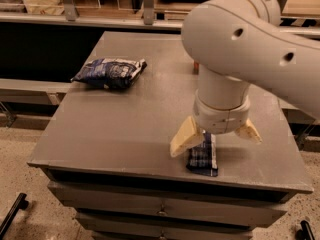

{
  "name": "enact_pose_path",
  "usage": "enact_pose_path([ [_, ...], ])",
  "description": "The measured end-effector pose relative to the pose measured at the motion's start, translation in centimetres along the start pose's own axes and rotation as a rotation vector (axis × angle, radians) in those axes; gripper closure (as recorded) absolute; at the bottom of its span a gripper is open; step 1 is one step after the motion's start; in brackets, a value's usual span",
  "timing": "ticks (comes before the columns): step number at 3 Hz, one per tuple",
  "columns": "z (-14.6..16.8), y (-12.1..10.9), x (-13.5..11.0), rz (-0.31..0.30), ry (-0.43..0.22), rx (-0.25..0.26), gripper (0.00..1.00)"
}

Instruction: Move rxbar blueberry near blue chip bag

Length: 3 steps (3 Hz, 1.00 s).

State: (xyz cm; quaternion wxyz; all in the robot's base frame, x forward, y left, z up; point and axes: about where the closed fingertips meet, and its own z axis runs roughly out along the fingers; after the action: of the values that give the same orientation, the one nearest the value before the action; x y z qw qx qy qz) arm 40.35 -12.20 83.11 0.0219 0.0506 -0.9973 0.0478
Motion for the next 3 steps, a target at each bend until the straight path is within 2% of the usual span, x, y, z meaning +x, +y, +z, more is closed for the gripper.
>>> enact_pose_path([
  [1,0.84,0.50,0.16,0.012,0.000,0.018,0.00],
  [2,1.02,0.68,0.08,0.015,-0.004,0.017,0.12],
  [3,1.03,0.78,-0.05,0.014,-0.010,0.015,0.36],
])
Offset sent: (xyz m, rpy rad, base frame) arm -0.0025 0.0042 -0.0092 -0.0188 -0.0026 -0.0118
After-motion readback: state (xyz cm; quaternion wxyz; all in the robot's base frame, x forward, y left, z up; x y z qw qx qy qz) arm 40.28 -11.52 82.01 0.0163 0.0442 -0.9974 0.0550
